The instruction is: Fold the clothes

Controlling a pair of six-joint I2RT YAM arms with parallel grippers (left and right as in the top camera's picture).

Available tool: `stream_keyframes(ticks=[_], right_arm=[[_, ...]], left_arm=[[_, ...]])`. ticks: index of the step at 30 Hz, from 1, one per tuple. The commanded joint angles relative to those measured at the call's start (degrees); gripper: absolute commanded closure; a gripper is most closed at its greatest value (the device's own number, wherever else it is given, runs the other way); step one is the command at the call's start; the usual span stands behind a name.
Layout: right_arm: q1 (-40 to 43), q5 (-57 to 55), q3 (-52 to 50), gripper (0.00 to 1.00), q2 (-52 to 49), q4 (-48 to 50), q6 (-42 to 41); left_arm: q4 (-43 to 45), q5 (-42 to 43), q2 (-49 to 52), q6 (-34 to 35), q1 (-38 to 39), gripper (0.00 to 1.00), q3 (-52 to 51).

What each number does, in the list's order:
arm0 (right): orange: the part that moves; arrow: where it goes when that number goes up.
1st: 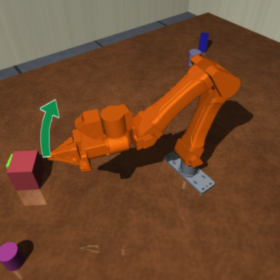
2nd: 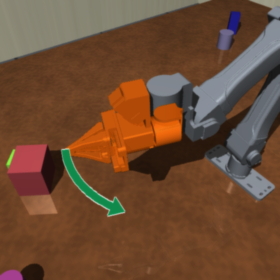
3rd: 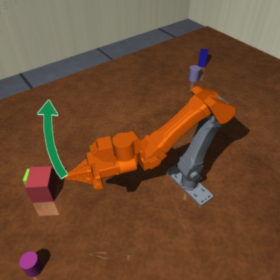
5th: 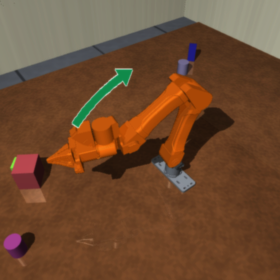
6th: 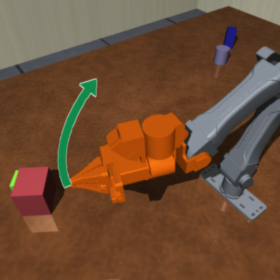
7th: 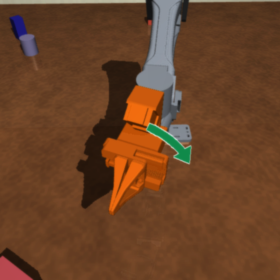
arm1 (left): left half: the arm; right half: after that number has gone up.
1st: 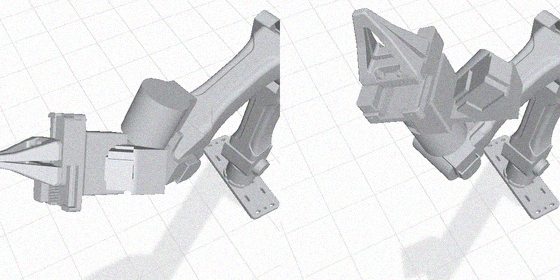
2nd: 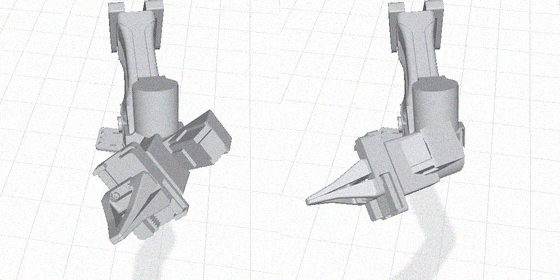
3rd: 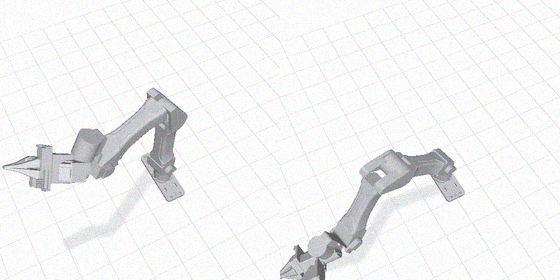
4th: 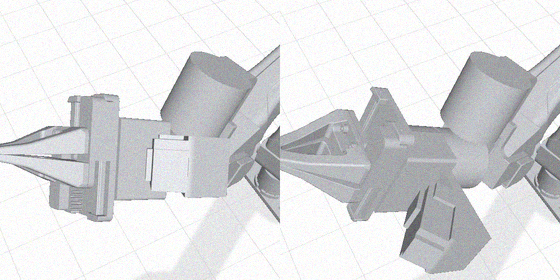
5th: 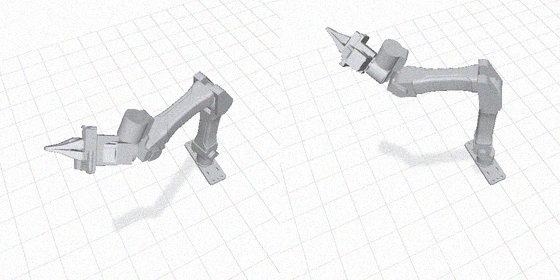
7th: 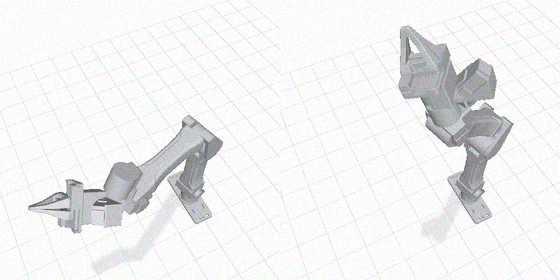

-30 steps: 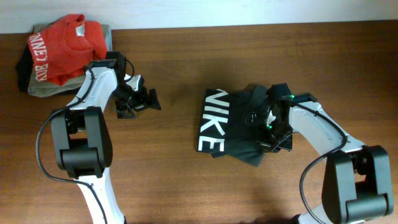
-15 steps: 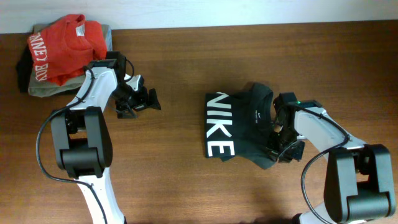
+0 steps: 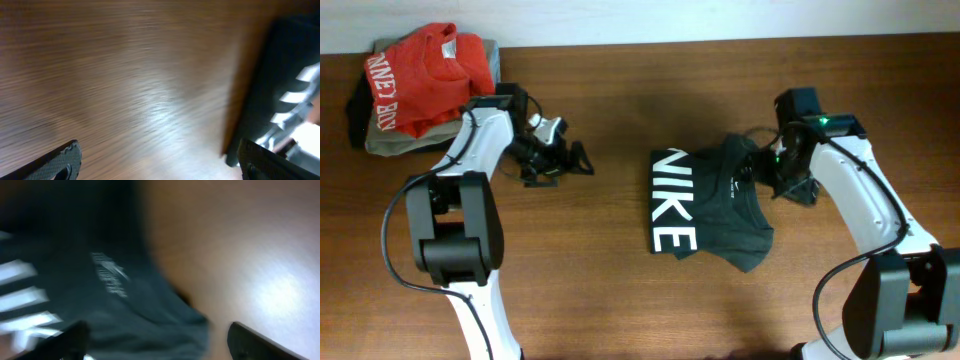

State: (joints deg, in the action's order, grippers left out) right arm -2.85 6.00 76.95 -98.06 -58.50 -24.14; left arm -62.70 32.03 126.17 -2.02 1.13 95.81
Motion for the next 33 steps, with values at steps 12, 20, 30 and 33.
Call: stream_keyframes(ticks=[12,20,30,33], right_arm=[[0.9,18.0,1.0,0.96,-14.2,8.6,10.2],[1.0,17.6,-1.0,0.96,-20.4,8.7,10.2],[1.0,17.6,-1.0,0.96,-20.8,9.5,8.7],[1.0,17.6,-1.0,0.96,-20.8,9.5,8.7]], left_arm=[[19.8,17.3,-1.2,-1.9,15.5,0.92,-0.2],[23.7,17.9,-1.2,-3.5,20.9,0.99,1.9],[33.5,4.0,3.0,3.8,22.8,0.98,1.9],[33.8,5.5,6.4,5.9,22.8,0.98,1.9]])
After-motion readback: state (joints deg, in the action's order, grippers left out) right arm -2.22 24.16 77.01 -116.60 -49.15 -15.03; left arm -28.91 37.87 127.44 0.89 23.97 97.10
